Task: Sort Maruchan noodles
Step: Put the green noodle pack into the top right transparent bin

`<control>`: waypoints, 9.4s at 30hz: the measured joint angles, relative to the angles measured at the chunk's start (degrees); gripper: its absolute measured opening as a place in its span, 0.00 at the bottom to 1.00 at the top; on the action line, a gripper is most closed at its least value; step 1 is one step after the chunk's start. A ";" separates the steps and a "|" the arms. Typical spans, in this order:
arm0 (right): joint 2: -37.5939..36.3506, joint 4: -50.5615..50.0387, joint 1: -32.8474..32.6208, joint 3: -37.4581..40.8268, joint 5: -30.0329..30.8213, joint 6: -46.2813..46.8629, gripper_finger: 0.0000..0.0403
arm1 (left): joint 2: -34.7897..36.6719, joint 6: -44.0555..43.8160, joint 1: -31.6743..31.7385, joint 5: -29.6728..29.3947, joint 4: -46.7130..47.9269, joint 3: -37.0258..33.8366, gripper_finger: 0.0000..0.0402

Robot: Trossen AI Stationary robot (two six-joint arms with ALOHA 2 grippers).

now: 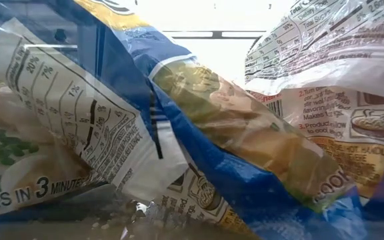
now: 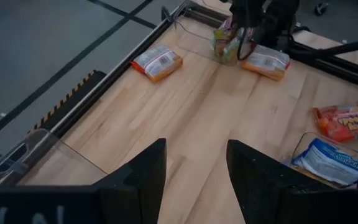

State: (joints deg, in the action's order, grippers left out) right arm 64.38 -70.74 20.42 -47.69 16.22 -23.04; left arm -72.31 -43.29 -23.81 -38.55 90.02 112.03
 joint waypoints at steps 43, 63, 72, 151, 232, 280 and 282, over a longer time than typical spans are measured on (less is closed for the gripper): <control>17.40 27.85 30.04 -3.07 -2.81 54.85 0.47 | -1.30 4.11 -0.06 1.73 0.00 -0.02 0.43; 22.52 28.22 30.04 -2.98 0.27 56.49 0.02 | -1.14 3.24 -0.07 3.88 0.00 -0.04 0.43; 1.83 25.55 22.72 -2.98 8.80 52.97 0.01 | -1.37 -3.14 -0.04 -1.39 -0.37 -0.04 0.43; 59.28 -9.53 -8.93 -40.01 -39.01 -15.44 0.58 | 10.49 21.03 8.66 -6.42 -2.73 -0.04 0.43; -0.84 -0.38 13.18 3.49 -28.19 30.64 0.05 | 0.30 7.46 8.63 -7.70 -3.45 -0.02 0.43; 21.80 25.97 14.03 -16.36 -27.28 51.16 0.43 | 3.29 8.07 8.63 -8.78 -3.06 -0.04 0.43; 24.07 25.77 12.57 -16.36 -26.81 52.13 0.43 | 3.45 8.15 8.63 -8.78 -3.06 -0.04 0.43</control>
State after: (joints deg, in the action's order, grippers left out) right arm 88.45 -44.97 32.99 -64.05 -10.58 29.09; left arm -68.86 -35.14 -15.18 -47.33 86.96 111.98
